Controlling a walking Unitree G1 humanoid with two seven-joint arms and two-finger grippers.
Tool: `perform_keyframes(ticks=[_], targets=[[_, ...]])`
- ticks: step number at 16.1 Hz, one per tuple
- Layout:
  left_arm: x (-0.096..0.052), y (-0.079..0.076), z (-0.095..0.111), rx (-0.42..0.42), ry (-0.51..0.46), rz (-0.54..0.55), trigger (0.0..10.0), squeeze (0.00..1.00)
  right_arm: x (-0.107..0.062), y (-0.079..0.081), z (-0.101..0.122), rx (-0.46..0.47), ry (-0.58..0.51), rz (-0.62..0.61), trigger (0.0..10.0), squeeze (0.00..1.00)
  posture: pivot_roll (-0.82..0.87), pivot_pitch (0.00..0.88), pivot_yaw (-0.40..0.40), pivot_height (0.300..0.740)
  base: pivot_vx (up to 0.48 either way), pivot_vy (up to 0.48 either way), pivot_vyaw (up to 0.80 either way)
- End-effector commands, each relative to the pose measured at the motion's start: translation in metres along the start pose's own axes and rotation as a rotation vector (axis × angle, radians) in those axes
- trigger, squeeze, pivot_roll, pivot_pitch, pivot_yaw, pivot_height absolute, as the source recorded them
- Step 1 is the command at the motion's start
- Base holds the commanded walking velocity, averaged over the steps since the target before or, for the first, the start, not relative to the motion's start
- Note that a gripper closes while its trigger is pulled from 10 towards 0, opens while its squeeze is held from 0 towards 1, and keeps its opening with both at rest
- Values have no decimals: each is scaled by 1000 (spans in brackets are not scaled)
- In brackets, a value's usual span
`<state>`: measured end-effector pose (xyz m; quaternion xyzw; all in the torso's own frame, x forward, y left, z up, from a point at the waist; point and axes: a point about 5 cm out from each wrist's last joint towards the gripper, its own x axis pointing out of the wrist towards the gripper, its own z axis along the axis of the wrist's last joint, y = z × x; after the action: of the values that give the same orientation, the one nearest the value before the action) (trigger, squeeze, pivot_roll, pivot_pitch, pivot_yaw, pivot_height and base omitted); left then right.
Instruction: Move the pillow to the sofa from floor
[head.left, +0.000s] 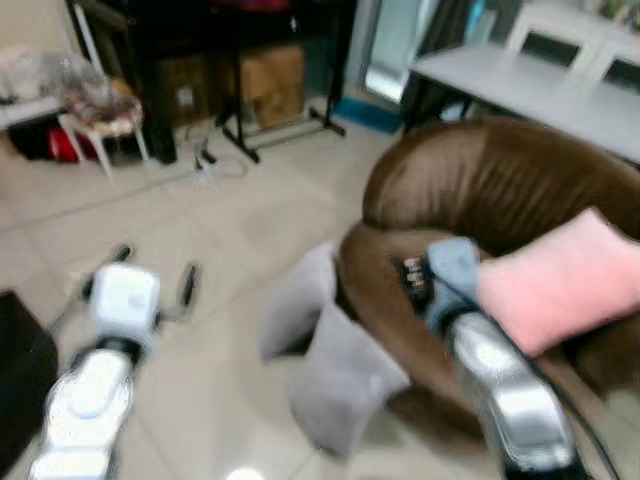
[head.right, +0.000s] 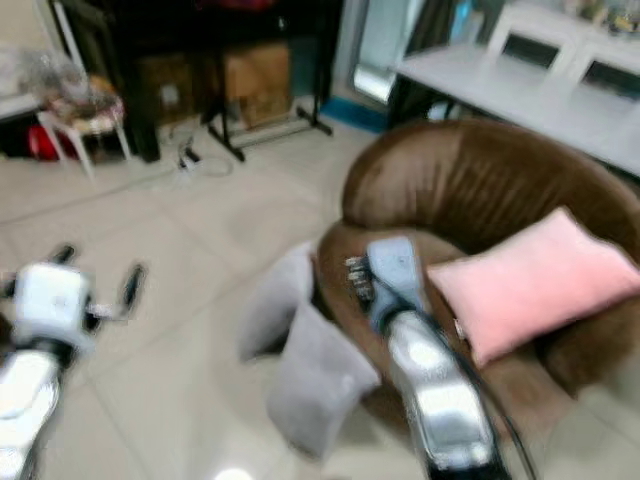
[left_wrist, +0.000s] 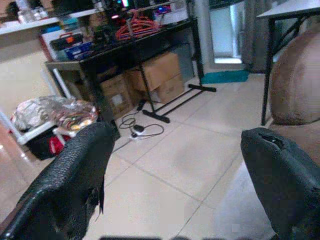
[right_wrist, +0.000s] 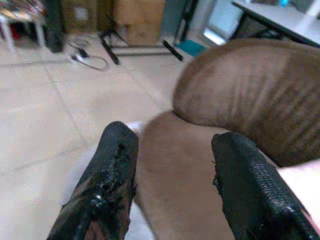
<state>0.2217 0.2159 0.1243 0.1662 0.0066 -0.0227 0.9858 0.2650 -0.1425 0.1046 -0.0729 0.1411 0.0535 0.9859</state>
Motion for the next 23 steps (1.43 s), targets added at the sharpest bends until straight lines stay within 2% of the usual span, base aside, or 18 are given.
perform_keyframes(ticks=[1, 2, 3, 7, 9, 12, 14, 16, 21, 23], targets=[[-1, 8, -1, 23, 5, 25, 10000, 0, 2, -1, 4, 16, -6, -13, 10000, 0, 20, 0, -88, 740, 352, 0, -788], [-3, 8, -5, 31, 16, 28, 10000, 0, 2, -2, 4, 19, -2, -24, 10000, 0, 22, 0, -89, 740, 352, 0, -800], [-3, 8, -5, 29, 16, 27, 10000, 0, 3, -2, 4, -16, -8, -24, 10000, 0, 23, 0, -90, 740, 352, 0, -800], [-7, 5, -9, 37, 17, 26, 10000, 0, 3, 0, 1, -24, -18, -11, 10000, 0, 38, 0, -98, 740, 352, 0, 0], [-2, 4, -7, 37, 8, 25, 10000, 0, 4, 0, 3, -35, -32, 4, 10000, 0, 47, 0, -103, 740, 311, 0, 0], [-2, 4, -10, 34, 25, 41, 10000, 0, 4, -1, 2, -27, -38, 17, 10000, 0, 53, 0, -107, 740, 94, 0, 0], [2, 8, -4, 23, -2, 72, 10000, 0, 8, 0, 11, 15, -86, 33, 10000, 0, 50, 0, -102, 740, 0, 0, 0], [7, 14, -3, 30, 0, 97, 10000, 0, 12, 3, 15, 36, -97, 56, 10000, 0, 39, 0, -99, 725, 0, 0, 0], [10, 13, -3, 16, 6, 134, 10000, 0, 15, 2, 18, 59, -109, 64, 10000, 0, 31, 0, -107, 675, 0, 0, 0], [11, 11, -3, 41, 17, 127, 10000, 0, 16, 2, 19, 59, -112, 65, 10000, 0, 32, 0, -113, 660, 0, 0, 0]])
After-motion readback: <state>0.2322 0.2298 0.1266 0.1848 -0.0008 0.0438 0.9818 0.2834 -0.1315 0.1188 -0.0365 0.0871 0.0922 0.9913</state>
